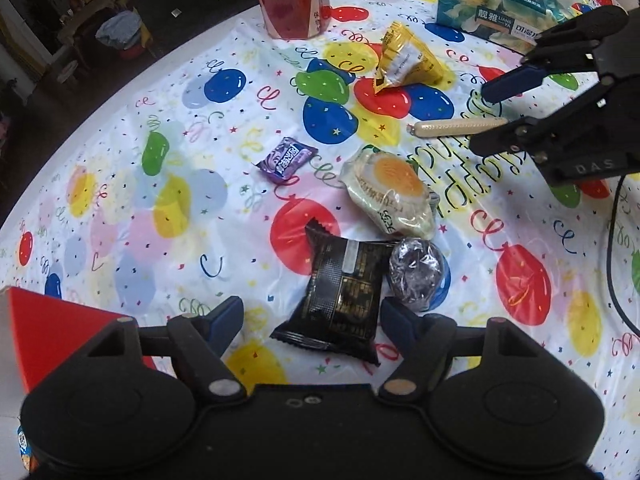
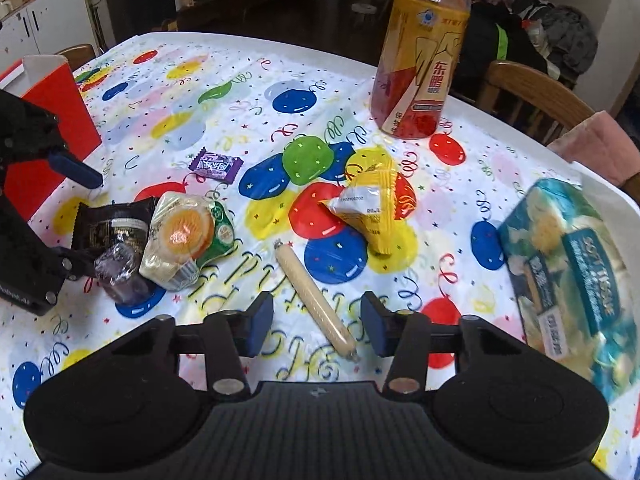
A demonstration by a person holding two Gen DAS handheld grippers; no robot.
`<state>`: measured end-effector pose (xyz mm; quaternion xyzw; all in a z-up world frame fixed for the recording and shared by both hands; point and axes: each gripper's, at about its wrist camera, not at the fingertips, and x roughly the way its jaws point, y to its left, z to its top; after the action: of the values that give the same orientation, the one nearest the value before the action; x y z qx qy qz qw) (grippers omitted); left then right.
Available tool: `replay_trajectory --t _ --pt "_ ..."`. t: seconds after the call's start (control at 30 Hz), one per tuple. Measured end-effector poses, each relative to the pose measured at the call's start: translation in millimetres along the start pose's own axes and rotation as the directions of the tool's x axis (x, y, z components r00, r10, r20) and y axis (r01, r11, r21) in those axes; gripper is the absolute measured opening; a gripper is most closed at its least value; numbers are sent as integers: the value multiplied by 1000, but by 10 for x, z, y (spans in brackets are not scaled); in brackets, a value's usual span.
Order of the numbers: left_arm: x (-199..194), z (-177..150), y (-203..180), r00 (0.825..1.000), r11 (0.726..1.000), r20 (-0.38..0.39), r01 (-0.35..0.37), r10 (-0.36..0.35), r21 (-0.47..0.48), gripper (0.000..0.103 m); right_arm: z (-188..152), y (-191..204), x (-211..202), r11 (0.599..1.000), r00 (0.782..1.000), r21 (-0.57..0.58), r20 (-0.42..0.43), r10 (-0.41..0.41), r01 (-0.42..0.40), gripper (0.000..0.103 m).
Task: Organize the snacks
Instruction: 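Grasp the black packet with the left tool while the right grasps the sausage stick, then carry the black packet and sausage stick with both tools over the white box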
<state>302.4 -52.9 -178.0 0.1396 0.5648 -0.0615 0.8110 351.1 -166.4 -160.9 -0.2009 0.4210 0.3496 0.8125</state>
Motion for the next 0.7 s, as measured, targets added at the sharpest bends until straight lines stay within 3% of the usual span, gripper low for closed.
replay_trajectory --t 0.03,0.2,0.4,0.7 --pt "10 0 5 1000 1000 -2 6 -6 -3 70 8 -1 19 1000 1000 1 -2 7 -7 37" --pt "1 22 29 999 998 8 51 -50 -32 55 13 31 84 1000 1000 -15 -9 17 -17 33" --pt "-21 -1 31 997 995 17 77 -76 -64 41 -16 40 95 1000 1000 10 -14 25 -25 13" --pt "-105 -102 70 995 982 33 98 -94 -161 33 -117 76 -3 991 1000 135 -16 7 -5 11"
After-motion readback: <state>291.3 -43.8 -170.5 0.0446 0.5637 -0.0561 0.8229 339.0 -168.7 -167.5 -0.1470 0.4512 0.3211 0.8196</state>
